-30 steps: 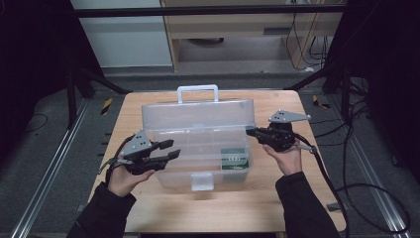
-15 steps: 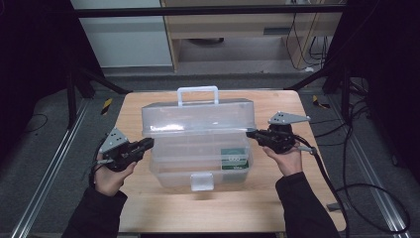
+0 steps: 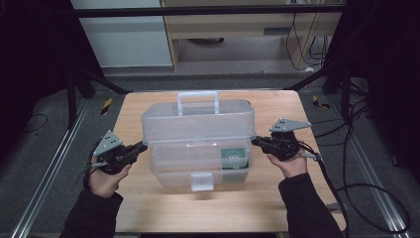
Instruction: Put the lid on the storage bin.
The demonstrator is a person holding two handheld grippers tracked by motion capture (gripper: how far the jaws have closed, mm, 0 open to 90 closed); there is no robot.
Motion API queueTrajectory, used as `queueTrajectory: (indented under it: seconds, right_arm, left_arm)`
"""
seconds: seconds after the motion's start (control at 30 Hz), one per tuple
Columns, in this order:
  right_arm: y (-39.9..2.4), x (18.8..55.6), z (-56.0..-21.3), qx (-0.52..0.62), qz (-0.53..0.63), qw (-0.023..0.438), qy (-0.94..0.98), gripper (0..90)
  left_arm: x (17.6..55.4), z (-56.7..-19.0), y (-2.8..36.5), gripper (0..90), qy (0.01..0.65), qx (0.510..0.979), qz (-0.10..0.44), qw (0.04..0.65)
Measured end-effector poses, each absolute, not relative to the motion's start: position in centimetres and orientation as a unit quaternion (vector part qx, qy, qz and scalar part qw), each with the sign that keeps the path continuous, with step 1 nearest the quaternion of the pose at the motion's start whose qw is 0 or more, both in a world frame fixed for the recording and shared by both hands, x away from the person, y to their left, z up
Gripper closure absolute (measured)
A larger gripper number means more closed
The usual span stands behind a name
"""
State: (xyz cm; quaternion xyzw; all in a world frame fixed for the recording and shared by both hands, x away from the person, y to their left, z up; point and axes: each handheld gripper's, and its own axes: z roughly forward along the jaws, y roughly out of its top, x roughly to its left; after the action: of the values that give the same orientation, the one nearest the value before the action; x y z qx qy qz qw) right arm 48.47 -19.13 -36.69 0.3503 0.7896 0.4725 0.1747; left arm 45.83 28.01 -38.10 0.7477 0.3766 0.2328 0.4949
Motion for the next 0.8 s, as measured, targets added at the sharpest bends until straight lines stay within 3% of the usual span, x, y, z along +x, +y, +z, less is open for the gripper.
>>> queueTrajectory:
  seconds: [0.53, 0.8]
  right_arm:
    - [-20.4, 47.1, -38.6, 0.362, 0.450, 0.166, 0.799, 90.0]
    - [-21.3, 47.6, -40.0, 0.391, 0.419, 0.185, 0.798, 88.4]
  left_arm:
    - [45.6, -40.7, 28.7, 89.6, 0.391, 0.770, 0.221, 0.453]
    - [46.6, -42.3, 30.0, 87.0, 0.434, 0.760, 0.229, 0.426]
